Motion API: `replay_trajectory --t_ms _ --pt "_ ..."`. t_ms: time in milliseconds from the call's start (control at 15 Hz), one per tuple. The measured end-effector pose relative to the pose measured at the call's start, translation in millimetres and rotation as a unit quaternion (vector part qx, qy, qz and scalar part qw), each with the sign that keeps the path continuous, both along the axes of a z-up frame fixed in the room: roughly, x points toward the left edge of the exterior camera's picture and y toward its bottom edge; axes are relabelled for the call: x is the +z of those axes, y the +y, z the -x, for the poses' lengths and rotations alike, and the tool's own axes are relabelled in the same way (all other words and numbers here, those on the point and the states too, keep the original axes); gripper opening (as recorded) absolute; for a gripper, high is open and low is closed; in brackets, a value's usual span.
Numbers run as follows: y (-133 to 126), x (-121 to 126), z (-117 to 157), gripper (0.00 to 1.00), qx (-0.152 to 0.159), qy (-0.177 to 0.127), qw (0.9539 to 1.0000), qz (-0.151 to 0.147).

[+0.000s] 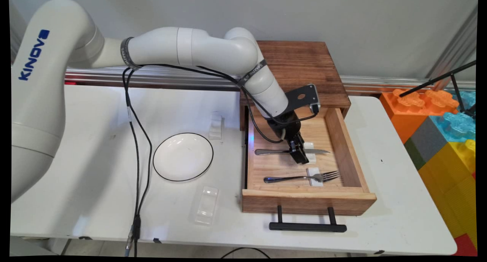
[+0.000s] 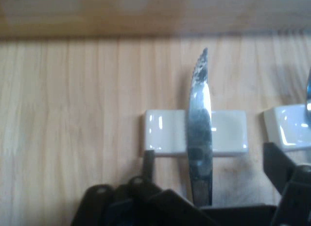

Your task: Place the picked object into the drawer

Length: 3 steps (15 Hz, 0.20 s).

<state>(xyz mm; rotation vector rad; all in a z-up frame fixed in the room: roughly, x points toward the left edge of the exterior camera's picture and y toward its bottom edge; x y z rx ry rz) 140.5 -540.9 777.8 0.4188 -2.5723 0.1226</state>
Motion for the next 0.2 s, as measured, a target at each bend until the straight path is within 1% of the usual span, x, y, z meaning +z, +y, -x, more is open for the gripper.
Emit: replay_trajectory --t_ms 200 --pt "0.8 1.9 1.3 1.00 -0.006 0.004 1.0000 0.004"
